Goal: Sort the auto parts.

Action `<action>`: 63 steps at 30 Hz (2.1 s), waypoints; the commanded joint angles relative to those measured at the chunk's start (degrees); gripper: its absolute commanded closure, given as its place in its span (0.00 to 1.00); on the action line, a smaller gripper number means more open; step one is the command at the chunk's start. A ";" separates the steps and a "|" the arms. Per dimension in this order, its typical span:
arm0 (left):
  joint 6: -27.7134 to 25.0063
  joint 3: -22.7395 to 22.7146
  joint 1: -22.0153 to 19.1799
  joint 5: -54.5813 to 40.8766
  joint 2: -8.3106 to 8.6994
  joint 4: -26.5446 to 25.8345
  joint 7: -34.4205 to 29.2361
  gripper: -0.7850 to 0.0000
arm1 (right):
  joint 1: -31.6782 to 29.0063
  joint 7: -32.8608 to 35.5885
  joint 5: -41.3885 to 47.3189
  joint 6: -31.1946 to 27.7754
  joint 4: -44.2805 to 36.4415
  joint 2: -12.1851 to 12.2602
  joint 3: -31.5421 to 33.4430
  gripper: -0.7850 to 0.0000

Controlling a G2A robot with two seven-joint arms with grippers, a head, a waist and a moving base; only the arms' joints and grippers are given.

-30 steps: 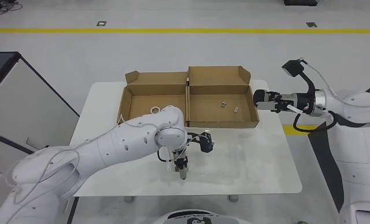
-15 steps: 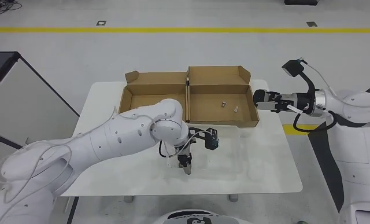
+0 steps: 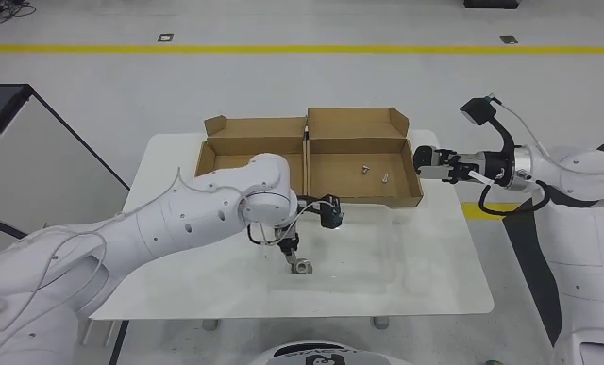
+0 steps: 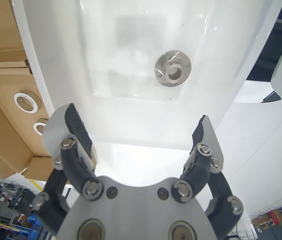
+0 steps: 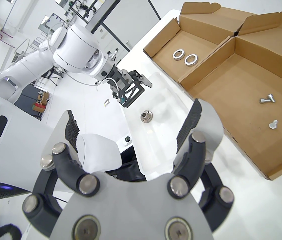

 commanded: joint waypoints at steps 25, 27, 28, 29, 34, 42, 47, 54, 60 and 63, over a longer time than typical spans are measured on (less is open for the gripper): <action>-0.85 0.00 5.54 1.97 -4.22 3.27 0.84 0.11 | 0.00 0.00 0.00 0.00 0.00 0.00 0.00 0.00; -0.65 0.00 5.88 1.90 -4.51 3.63 0.63 0.11 | 0.00 0.00 0.00 0.00 0.00 0.00 0.00 0.00; -0.57 0.00 6.05 1.94 -4.65 3.73 0.55 0.11 | 0.00 0.00 0.00 0.00 0.00 0.00 0.00 0.00; -0.57 0.00 6.24 1.76 -4.78 3.85 0.54 0.11 | 0.00 0.00 0.00 0.00 0.00 0.00 0.00 0.00; -0.18 0.00 6.61 1.80 -5.36 4.62 0.16 0.12 | 0.00 0.00 0.00 0.00 0.00 0.00 0.00 0.00; 0.18 0.00 6.73 2.02 -6.19 6.56 -0.21 0.15 | 0.00 0.00 0.00 0.00 0.00 0.00 0.00 0.00; 0.18 0.00 6.88 2.01 -6.53 7.50 -0.20 0.15 | 0.00 0.00 0.00 0.00 0.00 0.00 0.00 0.00; -0.11 0.00 7.50 1.89 -6.85 8.86 0.08 0.18 | 0.00 0.00 0.00 0.00 0.00 0.00 0.00 0.00; -0.48 0.00 7.68 2.03 -7.16 10.23 0.46 0.18 | 0.00 0.00 0.00 0.00 0.00 0.00 0.00 0.00; -0.44 0.00 7.84 2.19 -7.36 10.62 0.42 0.20 | 0.00 0.00 0.00 0.00 0.00 0.00 0.00 0.00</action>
